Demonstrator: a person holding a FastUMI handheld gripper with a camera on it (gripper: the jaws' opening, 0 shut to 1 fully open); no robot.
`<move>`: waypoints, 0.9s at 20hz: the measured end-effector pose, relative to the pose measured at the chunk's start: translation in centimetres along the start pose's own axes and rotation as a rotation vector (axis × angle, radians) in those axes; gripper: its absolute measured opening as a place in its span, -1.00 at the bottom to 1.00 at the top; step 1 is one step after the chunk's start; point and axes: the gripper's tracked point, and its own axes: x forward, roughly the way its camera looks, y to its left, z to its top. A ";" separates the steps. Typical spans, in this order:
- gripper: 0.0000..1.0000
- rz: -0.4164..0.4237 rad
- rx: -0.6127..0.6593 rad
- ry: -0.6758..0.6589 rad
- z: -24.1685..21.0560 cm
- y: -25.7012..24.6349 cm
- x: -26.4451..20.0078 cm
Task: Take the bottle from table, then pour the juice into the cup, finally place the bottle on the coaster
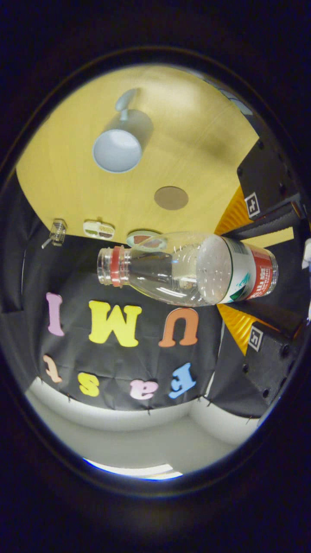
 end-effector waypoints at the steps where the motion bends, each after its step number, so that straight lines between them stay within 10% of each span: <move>1: 0.52 0.000 -0.081 0.008 -0.6 0.3 -0.5; 11: 0.53 -0.191 -0.951 -0.072 -0.2 0.5 -4.8; 18: 0.53 -0.115 -1.173 -0.171 0.4 5.0 -3.1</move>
